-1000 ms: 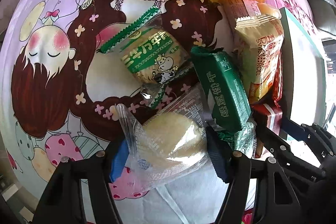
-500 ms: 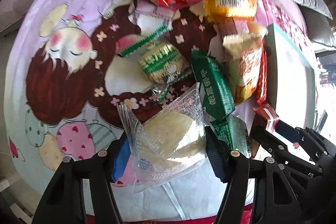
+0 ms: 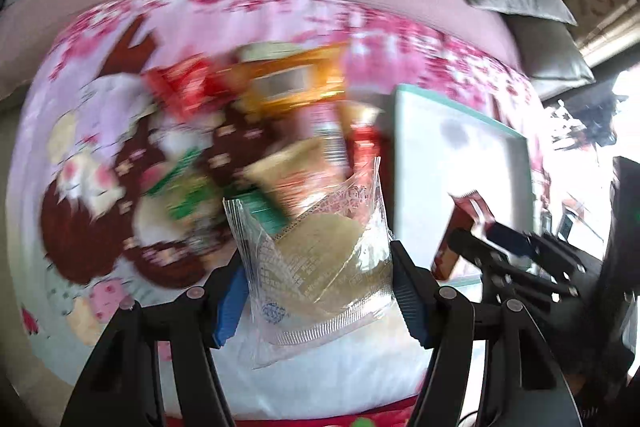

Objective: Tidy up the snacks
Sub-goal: 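Carry bun with left tool while right tool carries red packet, release both into tray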

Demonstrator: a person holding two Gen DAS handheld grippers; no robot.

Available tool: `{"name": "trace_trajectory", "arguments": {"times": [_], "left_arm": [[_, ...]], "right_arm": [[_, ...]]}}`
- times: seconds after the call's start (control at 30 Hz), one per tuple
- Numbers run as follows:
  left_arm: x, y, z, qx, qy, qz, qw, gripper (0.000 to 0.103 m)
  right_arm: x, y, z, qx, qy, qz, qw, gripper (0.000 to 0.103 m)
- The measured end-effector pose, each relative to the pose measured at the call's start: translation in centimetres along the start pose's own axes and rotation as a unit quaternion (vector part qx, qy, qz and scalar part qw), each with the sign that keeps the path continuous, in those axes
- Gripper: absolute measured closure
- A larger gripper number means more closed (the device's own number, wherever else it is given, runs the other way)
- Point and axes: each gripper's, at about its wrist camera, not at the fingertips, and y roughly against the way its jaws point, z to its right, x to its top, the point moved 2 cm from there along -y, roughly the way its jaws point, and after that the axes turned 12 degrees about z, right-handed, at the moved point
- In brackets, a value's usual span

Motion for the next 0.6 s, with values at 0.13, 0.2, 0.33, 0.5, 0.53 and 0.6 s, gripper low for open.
{"name": "trace_trajectory", "arguments": {"times": [0.13,0.2,0.33,0.5,0.53,0.6], "left_arm": [[1.8,-1.1,5.8,-0.011,-0.028,-0.013,0.9994,0.036],[2.6,-1.9,7.6,-0.019,-0.031,-0.020,0.9991,0.036],[4.0,-4.7,10.5,-0.023,-0.041,-0.031,0.9984,0.035],[5.5,-7.4,13.2,-0.021,-0.048,-0.024,0.9983,0.035],[5.8,-8.1,13.6,-0.022,-0.050,-0.025,0.9982,0.035],[6.1,-9.2,14.3,-0.021,-0.054,-0.027,0.9979,0.035]], "right_arm": [[1.4,0.3,5.4,-0.040,-0.037,-0.006,0.998,0.061],[2.1,0.3,8.0,-0.055,-0.055,-0.007,0.997,0.061],[3.4,-0.4,12.3,-0.071,-0.091,-0.012,0.993,0.061],[4.5,-2.1,15.6,-0.095,-0.111,-0.021,0.989,0.061],[4.6,-2.6,16.1,-0.098,-0.115,-0.024,0.988,0.061],[4.9,-3.6,17.0,-0.101,-0.122,-0.031,0.987,0.061]]}}
